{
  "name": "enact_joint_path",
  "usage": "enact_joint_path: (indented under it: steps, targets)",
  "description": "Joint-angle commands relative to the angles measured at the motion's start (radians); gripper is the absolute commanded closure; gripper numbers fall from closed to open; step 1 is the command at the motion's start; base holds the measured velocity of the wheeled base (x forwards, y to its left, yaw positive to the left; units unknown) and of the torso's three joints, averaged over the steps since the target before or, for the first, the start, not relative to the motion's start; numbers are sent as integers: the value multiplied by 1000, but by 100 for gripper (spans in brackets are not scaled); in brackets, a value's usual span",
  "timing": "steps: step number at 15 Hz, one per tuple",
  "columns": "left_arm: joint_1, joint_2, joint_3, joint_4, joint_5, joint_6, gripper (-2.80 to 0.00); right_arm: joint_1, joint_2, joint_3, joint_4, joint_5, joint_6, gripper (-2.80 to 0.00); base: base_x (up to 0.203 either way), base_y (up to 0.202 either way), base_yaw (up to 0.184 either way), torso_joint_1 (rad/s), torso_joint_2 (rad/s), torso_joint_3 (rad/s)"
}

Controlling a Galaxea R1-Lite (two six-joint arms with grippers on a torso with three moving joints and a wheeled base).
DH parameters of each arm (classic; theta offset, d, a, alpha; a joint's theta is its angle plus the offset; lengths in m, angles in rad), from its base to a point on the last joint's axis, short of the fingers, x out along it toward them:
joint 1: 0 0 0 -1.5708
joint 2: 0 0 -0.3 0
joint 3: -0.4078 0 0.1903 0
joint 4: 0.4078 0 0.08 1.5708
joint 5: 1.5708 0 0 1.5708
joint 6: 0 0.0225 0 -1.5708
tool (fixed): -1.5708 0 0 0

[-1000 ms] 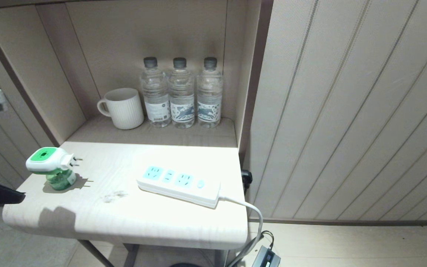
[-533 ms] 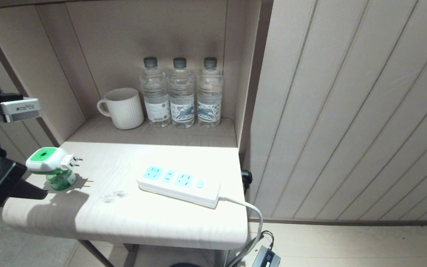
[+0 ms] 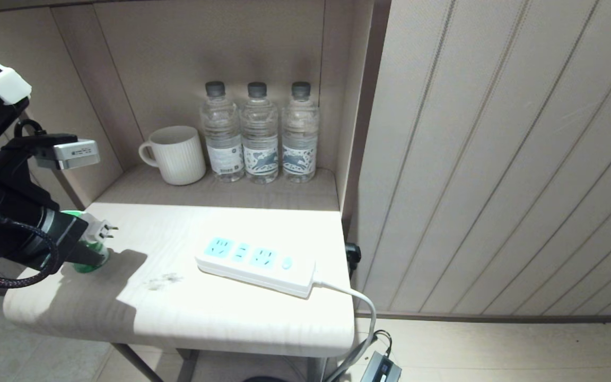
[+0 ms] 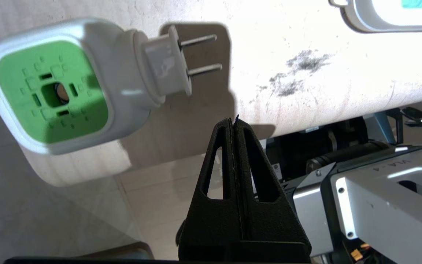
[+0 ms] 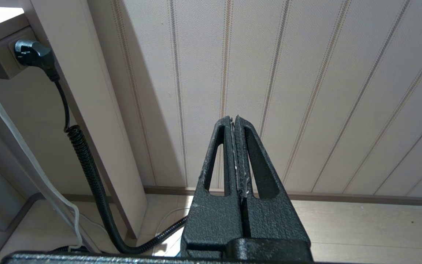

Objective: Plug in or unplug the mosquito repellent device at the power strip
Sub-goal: Pick up the mosquito repellent liquid

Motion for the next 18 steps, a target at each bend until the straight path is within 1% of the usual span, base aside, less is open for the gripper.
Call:
enact_joint_path:
  steps: [1, 12, 18]
  targets:
    - [0, 8, -3, -5, -2, 0, 0, 0, 2, 0, -1, 0, 0, 0, 0, 0, 0, 0, 0, 0]
    - [4, 33, -4, -98, 5, -1, 0, 0, 2, 0, -1, 0, 0, 0, 0, 0, 0, 0, 0, 0]
    - [47, 81, -15, -172, 7, 0, 0, 0, 2, 0, -1, 0, 0, 0, 0, 0, 0, 0, 0, 0]
